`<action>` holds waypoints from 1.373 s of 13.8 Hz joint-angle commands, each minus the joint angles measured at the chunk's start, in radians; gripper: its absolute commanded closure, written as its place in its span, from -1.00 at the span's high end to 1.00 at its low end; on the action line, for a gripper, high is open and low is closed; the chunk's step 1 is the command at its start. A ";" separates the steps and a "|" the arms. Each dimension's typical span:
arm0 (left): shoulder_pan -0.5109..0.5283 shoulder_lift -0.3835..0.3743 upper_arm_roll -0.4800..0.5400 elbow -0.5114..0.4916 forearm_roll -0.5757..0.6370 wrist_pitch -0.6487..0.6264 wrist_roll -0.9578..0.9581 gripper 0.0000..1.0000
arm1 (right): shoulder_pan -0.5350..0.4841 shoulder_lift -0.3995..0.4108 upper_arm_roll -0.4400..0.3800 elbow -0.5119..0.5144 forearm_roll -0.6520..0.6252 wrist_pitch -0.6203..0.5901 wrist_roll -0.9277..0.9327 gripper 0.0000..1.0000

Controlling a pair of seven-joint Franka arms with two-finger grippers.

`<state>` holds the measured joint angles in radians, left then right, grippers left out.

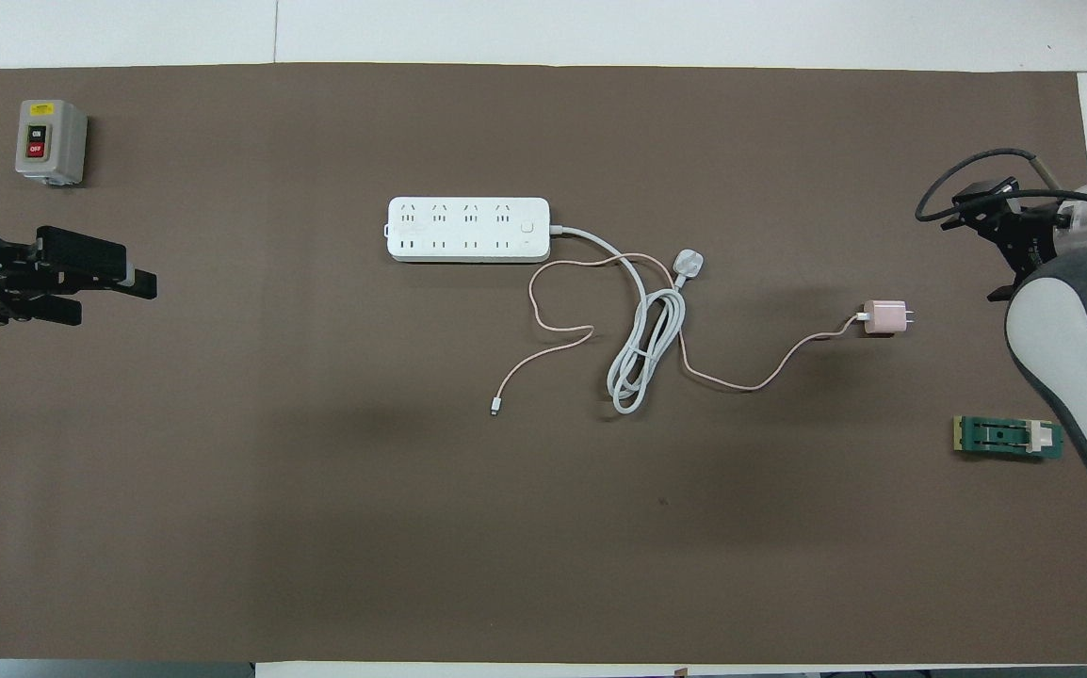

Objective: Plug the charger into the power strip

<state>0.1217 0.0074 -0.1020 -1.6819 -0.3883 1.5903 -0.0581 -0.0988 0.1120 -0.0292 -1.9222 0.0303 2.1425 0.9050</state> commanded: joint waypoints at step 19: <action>0.036 0.216 -0.010 -0.179 -0.923 0.016 0.245 1.00 | -0.142 0.275 -0.001 0.141 0.414 -0.214 0.158 1.00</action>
<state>0.1644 0.1981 -0.1133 -1.8507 -1.2402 1.6185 0.1183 -0.2304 0.3743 -0.0348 -1.7825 0.4194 1.9094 1.1002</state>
